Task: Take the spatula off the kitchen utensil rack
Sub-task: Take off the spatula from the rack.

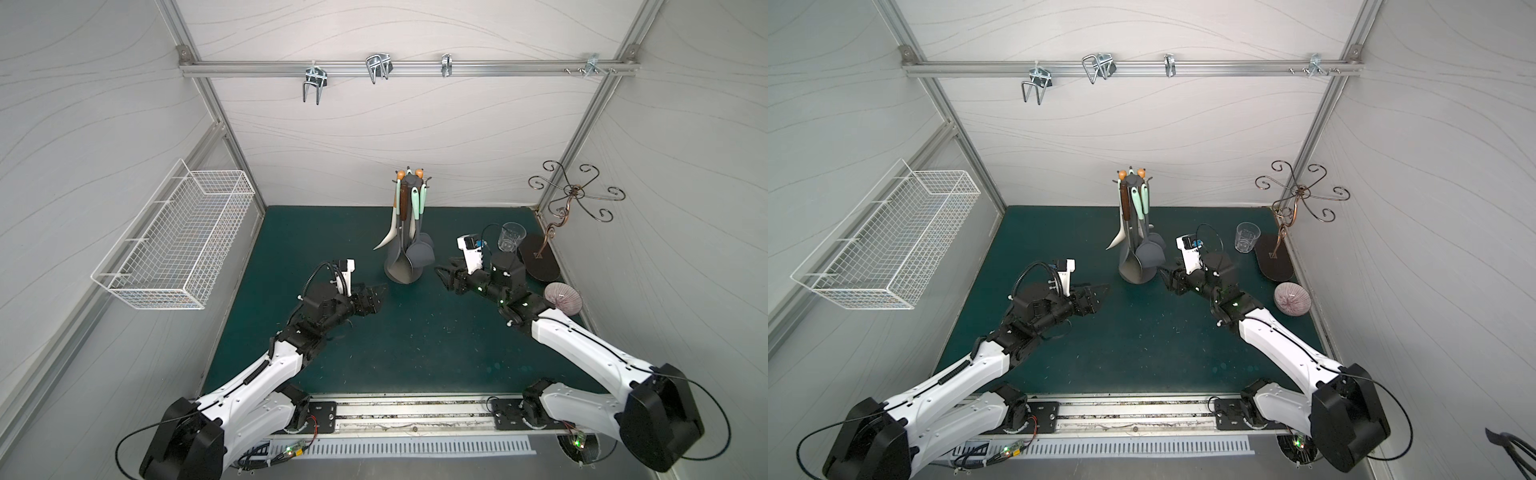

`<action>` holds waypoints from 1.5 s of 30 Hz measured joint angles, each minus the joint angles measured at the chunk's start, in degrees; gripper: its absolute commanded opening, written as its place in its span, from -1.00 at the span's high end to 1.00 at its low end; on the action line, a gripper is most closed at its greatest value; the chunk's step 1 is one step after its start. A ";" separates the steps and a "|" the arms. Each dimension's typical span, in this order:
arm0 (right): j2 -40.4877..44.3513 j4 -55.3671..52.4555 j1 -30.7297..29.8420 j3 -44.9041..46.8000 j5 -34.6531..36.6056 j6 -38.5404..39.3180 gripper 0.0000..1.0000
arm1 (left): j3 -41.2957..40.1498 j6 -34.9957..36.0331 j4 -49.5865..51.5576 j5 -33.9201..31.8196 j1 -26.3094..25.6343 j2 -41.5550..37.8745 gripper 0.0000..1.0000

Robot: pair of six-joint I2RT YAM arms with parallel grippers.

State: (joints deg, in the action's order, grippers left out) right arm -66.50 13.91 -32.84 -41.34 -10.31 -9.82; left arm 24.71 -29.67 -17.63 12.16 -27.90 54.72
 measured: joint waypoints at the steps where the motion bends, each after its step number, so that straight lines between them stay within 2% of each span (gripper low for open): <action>1: -0.98 1.64 -0.68 -0.31 0.90 0.85 -0.27 | -0.02 0.46 0.20 -0.46 -0.15 0.00 -0.99; 8: -8.55 10.88 -4.85 -3.43 9.38 6.43 -0.09 | -0.02 2.86 0.63 -2.56 -0.37 0.02 -0.99; 16: -17.38 16.74 -7.43 -11.30 15.89 10.03 -0.07 | -0.55 5.60 -1.01 -2.05 -0.83 0.02 -0.99; 29: -21.38 19.76 -8.28 -16.55 20.83 13.75 0.11 | -0.92 12.35 -1.99 -6.82 -9.38 -1.62 -0.97; 45: -24.72 19.91 -8.31 -20.68 21.24 15.50 0.37 | -0.92 13.94 -1.97 -8.52 -9.73 -1.01 -0.97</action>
State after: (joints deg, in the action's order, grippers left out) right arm -91.22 33.82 -41.15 -62.02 10.94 5.67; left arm 23.79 -15.73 -19.59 3.64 -37.63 53.71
